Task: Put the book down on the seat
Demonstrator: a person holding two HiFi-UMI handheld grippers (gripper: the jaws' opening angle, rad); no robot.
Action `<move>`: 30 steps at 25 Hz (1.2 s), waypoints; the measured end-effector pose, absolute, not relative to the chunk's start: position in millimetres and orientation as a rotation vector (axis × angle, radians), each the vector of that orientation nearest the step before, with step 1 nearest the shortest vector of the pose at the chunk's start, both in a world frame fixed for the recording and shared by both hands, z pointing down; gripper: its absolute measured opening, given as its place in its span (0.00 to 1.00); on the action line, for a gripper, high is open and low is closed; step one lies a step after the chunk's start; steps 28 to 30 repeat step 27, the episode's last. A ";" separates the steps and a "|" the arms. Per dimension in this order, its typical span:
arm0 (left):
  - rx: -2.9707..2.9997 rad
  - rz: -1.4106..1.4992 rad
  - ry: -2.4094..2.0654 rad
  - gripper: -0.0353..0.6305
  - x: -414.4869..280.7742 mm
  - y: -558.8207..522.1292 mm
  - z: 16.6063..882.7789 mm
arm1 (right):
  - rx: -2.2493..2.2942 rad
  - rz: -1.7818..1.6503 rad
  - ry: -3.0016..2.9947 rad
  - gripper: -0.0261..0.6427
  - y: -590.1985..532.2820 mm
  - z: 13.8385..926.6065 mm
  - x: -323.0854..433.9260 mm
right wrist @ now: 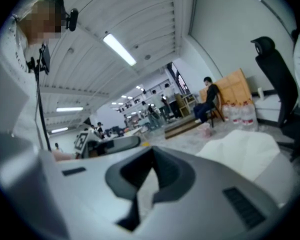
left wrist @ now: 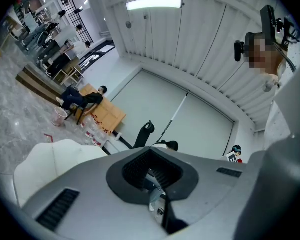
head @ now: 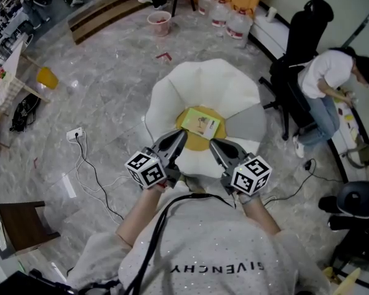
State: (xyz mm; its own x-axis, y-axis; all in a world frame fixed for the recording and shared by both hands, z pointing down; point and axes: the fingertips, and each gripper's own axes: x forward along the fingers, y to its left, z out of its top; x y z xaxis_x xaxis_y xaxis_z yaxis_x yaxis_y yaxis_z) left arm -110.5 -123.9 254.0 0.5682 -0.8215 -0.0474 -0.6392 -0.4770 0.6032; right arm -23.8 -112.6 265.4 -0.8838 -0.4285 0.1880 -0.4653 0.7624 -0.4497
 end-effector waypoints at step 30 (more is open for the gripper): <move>2.238 -0.442 -1.170 0.09 -118.8 -126.9 262.2 | 0.694 0.737 -2.843 0.06 -117.0 270.6 -31.0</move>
